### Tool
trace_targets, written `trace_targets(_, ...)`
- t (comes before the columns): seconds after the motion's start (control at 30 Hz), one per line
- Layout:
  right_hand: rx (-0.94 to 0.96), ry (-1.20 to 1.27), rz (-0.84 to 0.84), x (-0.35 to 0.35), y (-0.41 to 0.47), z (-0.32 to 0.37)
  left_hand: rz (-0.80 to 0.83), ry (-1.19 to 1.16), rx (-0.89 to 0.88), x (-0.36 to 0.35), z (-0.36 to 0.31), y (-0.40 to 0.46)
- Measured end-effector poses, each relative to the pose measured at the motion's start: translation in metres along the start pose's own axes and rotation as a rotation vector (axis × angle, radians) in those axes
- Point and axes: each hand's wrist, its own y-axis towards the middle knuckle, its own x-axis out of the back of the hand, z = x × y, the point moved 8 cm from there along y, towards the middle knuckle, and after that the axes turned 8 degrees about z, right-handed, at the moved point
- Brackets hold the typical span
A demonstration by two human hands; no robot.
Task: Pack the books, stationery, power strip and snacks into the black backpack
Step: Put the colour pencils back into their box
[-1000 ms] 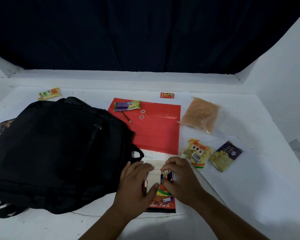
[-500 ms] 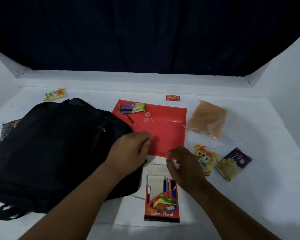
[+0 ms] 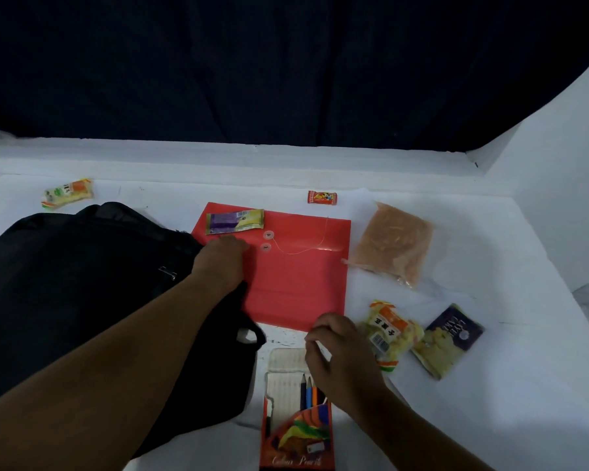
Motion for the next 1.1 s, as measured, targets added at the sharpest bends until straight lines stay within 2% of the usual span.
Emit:
trace_targets(0.1, -0.02, 0.029, -0.003, 0.002, 0.0, -0.002, -0.118, -0.084, 0.028, -0.001, 0.005, -0.001)
trace_targets(0.17, -0.024, 0.036, -0.01, 0.003, 0.0, -0.001, -0.199, -0.162, -0.013, 0.0, 0.007, -0.006)
trace_targets(0.3, -0.02, 0.062, -0.023, 0.005, 0.001, -0.001, -0.498, -0.397, -0.336, 0.034, -0.022, -0.045)
trace_targets(0.37, -0.03, 0.079, -0.03, 0.007, 0.0, -0.001, -0.576, -0.582, -0.387, 0.045, -0.034, -0.076)
trace_targets(0.5, -0.08, 0.099, -0.028, 0.01, 0.001, -0.005, -0.476, -0.959, -0.283, 0.024, -0.046, -0.127)
trace_targets(0.57, -0.089, 0.098, -0.028, 0.011, 0.001, -0.005, -0.37, -1.022, -0.305, 0.004, -0.054, -0.144)
trace_targets(0.67, -0.06, 0.113, 0.009, 0.01, 0.0, -0.004, -0.255, -0.929, -0.371, -0.025, -0.066, -0.159)
trace_targets(0.87, -0.038, 0.111, 0.046, 0.011, -0.002, 0.003, -0.109, -0.946, -0.308, -0.067, -0.056, -0.164)
trace_targets(1.1, -0.119, 0.033, 0.206, 0.011, -0.015, 0.009, -0.148, -0.794, -0.374, -0.071, -0.061, -0.164)
